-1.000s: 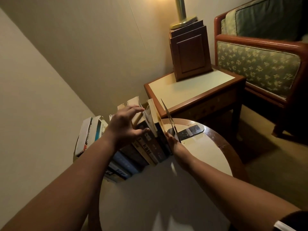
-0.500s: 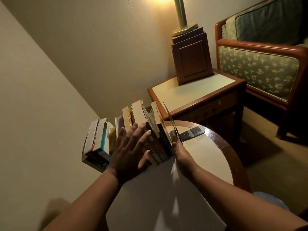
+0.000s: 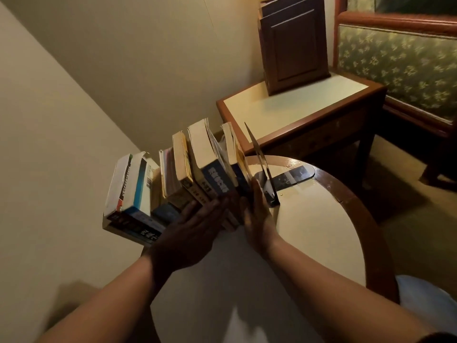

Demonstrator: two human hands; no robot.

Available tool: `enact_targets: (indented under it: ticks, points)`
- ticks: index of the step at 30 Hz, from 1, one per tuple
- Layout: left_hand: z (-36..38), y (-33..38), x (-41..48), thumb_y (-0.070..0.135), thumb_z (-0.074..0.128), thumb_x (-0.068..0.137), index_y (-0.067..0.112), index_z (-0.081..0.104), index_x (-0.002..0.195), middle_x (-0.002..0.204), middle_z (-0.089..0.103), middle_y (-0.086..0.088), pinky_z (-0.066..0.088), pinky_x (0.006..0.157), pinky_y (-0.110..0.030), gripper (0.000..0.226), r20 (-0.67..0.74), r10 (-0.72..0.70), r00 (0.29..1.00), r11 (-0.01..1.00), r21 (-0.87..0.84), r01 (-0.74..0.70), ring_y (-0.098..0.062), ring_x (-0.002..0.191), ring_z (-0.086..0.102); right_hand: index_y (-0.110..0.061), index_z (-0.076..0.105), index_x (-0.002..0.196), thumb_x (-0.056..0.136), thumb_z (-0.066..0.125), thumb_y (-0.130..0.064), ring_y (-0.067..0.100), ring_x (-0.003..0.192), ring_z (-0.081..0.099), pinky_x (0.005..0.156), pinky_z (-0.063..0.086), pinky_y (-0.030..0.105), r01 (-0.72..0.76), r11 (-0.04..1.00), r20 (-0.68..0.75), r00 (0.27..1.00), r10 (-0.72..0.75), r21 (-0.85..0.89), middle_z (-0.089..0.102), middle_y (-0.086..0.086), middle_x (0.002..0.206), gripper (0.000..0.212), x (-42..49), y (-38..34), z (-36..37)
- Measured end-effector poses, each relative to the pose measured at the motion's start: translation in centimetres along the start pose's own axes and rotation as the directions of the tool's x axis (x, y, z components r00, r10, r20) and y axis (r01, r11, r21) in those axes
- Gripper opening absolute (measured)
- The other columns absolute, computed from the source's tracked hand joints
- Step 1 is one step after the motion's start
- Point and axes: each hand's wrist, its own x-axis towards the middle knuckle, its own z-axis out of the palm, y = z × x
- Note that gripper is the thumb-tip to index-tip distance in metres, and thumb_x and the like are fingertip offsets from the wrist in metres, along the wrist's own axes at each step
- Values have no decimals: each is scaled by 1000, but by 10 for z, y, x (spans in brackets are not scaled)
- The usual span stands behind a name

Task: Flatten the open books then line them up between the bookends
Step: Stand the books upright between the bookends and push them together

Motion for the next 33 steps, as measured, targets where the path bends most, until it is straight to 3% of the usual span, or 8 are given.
enact_targets:
  ticks: [2, 4, 8, 12, 20, 26, 28, 33]
  points:
    - [6, -2, 0, 37, 46, 94, 11, 28, 154, 163, 16, -14, -1, 119, -52, 67, -25, 15, 1000, 999, 45, -13, -32, 152, 4, -28, 17, 157, 101, 52, -23, 23, 142, 39, 103, 48, 50, 89, 995, 10, 996, -89, -53, 36, 5, 156, 65, 6, 13, 4]
    - [11, -4, 0, 36, 41, 95, 12, 27, 154, 163, 10, -16, -7, 120, -53, 65, -50, 44, 998, 995, 88, -39, -34, 151, 2, -38, 16, 155, 100, 56, -27, 24, 142, 39, 108, 43, 53, 25, 998, 18, 1000, -24, -51, 35, 6, 156, 68, 12, 7, 4]
    - [21, -5, 1, 35, 32, 94, 12, 25, 152, 163, -5, -19, -9, 119, -56, 62, -72, 60, 996, 992, 118, -51, -37, 151, -1, -35, 25, 151, 103, 53, -30, 32, 131, 52, 91, 54, 52, 238, 970, 10, 971, -239, 59, 48, 13, 144, 56, 18, 3, -2]
    - [28, -3, 1, 39, 36, 96, 10, 18, 155, 163, -1, -20, 6, 116, -55, 67, -47, 42, 998, 987, 158, -34, -39, 150, 1, -15, 30, 151, 103, 47, -42, 27, 132, 50, 94, 53, 51, 164, 979, 113, 978, -178, 117, 48, 8, 144, 58, 25, -1, -5]
    - [27, -3, 4, 36, 25, 97, 10, 9, 156, 164, -2, -18, 0, 119, -55, 67, -63, 14, 998, 984, 178, -3, -37, 151, 2, -22, 30, 150, 99, 43, -57, 16, 131, 51, 95, 54, 46, 83, 995, 202, 975, -94, 60, 49, 0, 142, 63, 29, -2, -11]
    - [6, -5, 6, 38, 34, 97, 13, 18, 156, 164, 9, -13, 15, 118, -51, 66, -11, -14, 1000, 997, 71, 15, -34, 151, 6, -23, 40, 143, 99, 53, -47, 14, 121, 56, 85, 58, 40, 104, 994, 260, 960, -108, 29, 53, -4, 134, 53, 32, -14, -23]
    - [-1, -6, 2, 38, 36, 96, 13, 17, 156, 164, 9, -14, 9, 120, -53, 69, 41, 12, 999, 999, 53, -14, -34, 151, 2, -26, 36, 146, 98, 52, -51, 12, 117, 59, 80, 60, 36, 116, 993, 307, 945, -111, 3, 55, -5, 132, 56, 28, -16, -27]
    - [4, -21, -27, 43, 67, 80, 15, 28, 153, 160, 13, -13, -14, 120, -49, 87, 175, 15, 984, 1000, 24, -20, -31, 151, -9, -35, 23, 151, 93, 55, -52, 5, 114, 59, 87, 57, 33, 140, 986, 386, 918, -93, -95, 56, -6, 129, 69, 24, -15, -33]
